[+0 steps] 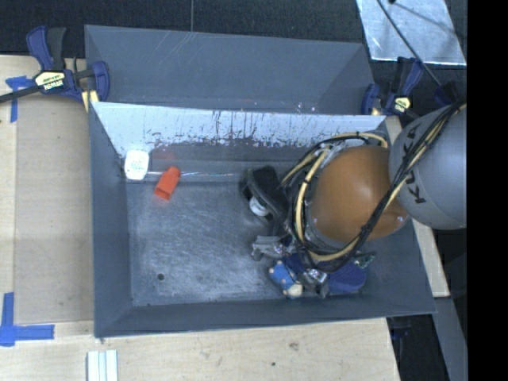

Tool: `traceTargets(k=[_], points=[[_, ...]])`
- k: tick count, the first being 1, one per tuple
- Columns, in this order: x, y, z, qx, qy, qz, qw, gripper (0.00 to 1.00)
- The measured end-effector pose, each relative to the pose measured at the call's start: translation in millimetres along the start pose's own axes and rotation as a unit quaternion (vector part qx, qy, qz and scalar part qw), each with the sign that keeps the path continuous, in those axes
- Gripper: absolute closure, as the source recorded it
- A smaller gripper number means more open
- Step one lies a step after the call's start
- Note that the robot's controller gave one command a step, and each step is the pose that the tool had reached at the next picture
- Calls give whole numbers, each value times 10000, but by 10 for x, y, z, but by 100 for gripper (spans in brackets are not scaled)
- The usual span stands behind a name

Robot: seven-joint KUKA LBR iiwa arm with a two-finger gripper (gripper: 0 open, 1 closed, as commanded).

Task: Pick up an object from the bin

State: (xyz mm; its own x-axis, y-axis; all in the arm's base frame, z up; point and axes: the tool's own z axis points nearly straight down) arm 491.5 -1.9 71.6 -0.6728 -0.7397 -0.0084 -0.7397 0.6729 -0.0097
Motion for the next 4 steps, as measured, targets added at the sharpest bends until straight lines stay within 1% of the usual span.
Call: traceTargets(k=[1, 2, 3, 4], points=[[284, -174, 15, -38, 14, -908, 9959, 0], [265, -185, 3, -17, -2, -914, 9958, 100], [252, -202, -404, -30, 16, -898, 9960, 100], [233, -226, -1040, -16, 9, -883, 9961, 100]])
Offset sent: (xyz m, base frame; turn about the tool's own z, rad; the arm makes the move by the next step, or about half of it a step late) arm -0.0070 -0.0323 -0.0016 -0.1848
